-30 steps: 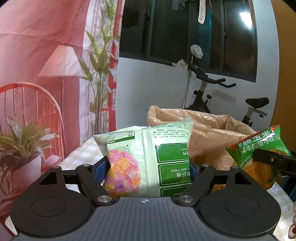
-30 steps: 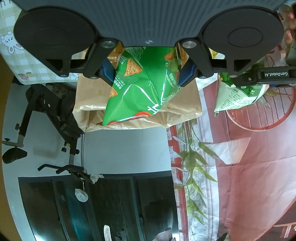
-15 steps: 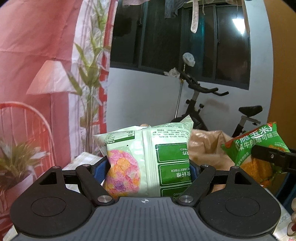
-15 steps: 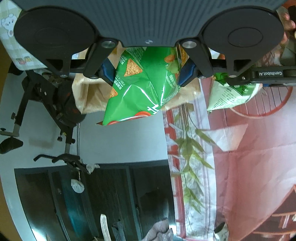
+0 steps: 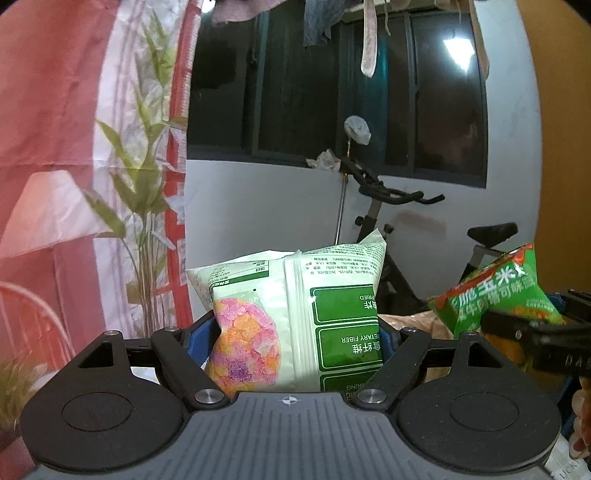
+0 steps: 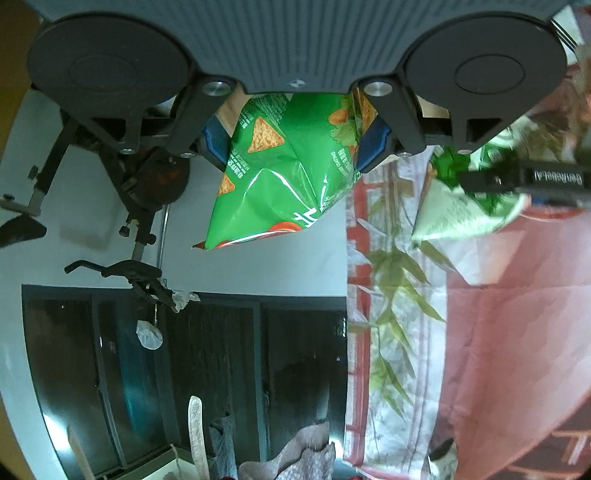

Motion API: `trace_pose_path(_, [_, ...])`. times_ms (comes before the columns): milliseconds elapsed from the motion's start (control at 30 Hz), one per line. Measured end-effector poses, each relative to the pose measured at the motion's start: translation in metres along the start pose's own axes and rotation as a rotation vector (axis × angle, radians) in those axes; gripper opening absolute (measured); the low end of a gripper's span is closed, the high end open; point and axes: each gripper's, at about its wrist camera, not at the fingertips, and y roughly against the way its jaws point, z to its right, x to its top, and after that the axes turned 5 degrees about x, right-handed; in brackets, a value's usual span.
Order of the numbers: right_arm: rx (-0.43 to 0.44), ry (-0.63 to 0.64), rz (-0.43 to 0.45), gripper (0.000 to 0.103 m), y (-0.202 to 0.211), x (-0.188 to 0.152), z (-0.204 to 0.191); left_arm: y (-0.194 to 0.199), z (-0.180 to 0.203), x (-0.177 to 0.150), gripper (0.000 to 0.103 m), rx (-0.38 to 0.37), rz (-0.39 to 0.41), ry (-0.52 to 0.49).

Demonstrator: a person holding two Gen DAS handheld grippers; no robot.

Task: Organize snacks
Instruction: 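Lift both held bags up and carry them over the tan box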

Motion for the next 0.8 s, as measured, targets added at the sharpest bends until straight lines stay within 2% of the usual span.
trace_pose_path(200, [-0.019, 0.064, -0.071, 0.073, -0.044, 0.000, 0.016, -0.048, 0.020, 0.017, 0.083, 0.025, -0.011, -0.083])
trace_pose_path(433, [-0.015, 0.056, -0.140, 0.073, -0.081, -0.008, 0.035, -0.091, 0.034, 0.013, 0.083, 0.034, -0.094, -0.105])
trace_pose_path(533, [-0.007, 0.047, -0.172, 0.073, -0.089, -0.017, 0.039, -0.104, 0.034, 0.007, 0.084, 0.025, -0.133, -0.112])
trace_pose_path(800, [-0.001, 0.008, -0.234, 0.073, -0.100, -0.034, 0.052, -0.116, 0.037, -0.003, 0.084, -0.002, -0.156, -0.167])
